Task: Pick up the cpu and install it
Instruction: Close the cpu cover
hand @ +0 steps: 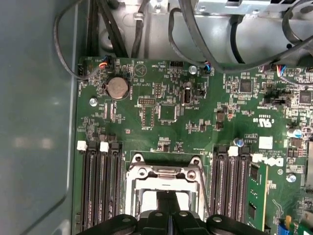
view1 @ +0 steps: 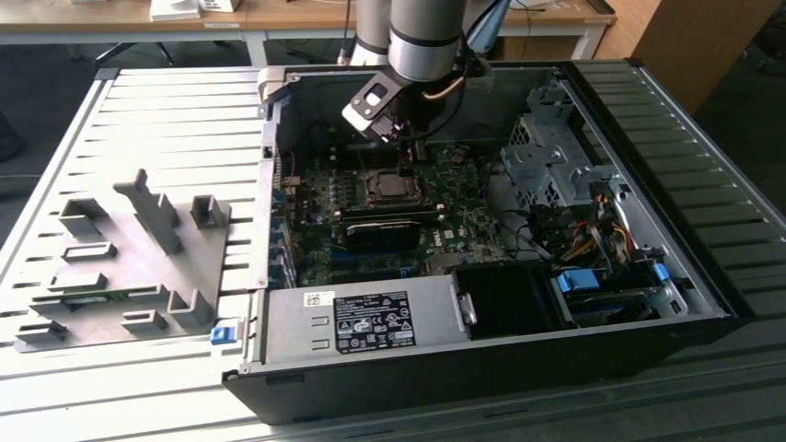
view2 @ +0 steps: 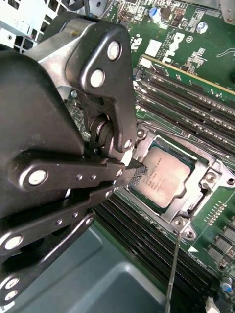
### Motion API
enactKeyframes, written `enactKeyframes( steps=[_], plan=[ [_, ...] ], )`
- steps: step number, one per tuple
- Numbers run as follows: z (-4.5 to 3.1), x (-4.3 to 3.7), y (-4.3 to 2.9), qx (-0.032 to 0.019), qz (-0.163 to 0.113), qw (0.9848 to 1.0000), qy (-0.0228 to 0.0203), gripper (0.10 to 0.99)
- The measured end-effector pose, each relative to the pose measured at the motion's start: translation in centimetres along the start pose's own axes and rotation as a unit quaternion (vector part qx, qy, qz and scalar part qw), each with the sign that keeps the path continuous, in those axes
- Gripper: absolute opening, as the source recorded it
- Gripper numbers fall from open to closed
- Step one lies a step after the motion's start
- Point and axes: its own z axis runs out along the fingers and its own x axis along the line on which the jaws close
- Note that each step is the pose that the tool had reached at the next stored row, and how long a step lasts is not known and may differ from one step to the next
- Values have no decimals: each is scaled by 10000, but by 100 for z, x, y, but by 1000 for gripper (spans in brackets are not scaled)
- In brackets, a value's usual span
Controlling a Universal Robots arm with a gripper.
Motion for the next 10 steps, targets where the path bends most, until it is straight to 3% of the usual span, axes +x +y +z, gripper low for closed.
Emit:
enactKeyframes(
  steps=[10],
  plan=[
    [3,2,-90,0,0,10000,0,106]
  ],
)
